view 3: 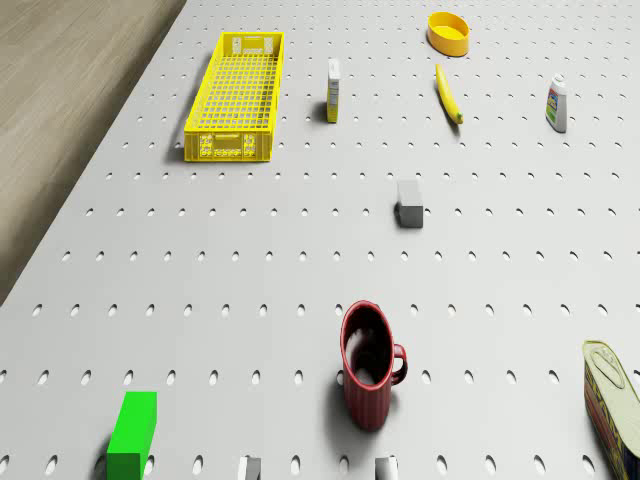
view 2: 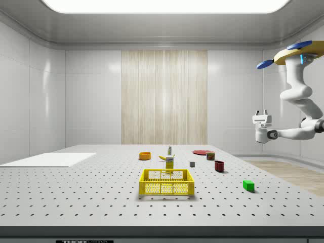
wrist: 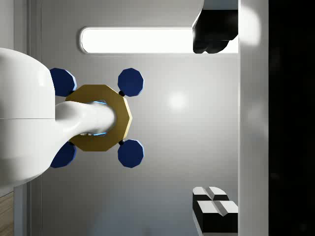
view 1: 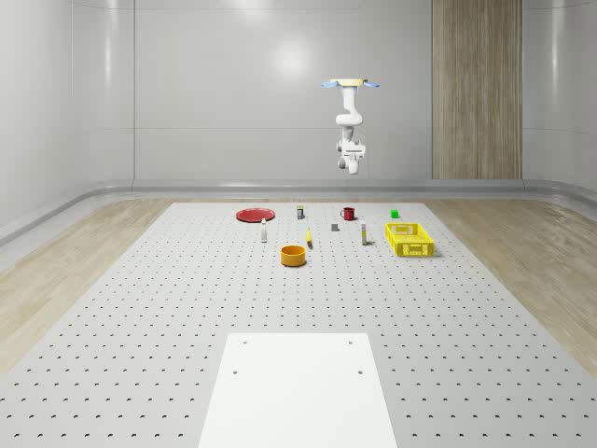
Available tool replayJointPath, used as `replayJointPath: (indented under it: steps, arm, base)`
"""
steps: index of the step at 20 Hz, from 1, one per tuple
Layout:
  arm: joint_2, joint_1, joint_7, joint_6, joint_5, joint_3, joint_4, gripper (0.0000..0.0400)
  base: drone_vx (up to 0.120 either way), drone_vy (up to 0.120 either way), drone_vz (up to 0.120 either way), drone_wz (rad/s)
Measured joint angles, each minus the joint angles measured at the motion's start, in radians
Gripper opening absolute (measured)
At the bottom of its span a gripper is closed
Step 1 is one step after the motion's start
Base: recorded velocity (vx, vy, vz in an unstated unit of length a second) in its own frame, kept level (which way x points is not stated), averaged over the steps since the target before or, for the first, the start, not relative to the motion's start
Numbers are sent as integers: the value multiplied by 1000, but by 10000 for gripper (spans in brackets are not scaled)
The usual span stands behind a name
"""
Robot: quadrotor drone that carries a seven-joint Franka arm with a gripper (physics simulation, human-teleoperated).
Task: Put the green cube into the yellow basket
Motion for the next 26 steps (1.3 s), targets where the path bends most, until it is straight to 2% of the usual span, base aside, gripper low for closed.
replayJointPath:
  steps: [6, 12, 18, 26]
  arm:
    - [25, -3, -2, -98, 1, 1, 128, 400]
    - [65, -4, -2, -162, 2, 3, 236, 400]
    - [82, -6, -3, -187, 2, 3, 283, 400]
    - [85, -7, -3, -190, 2, 4, 296, 400]
  base:
    - [0, 0, 0, 0]
    - [0, 0, 0, 0]
    - [0, 0, 0, 0]
    - [0, 0, 0, 0]
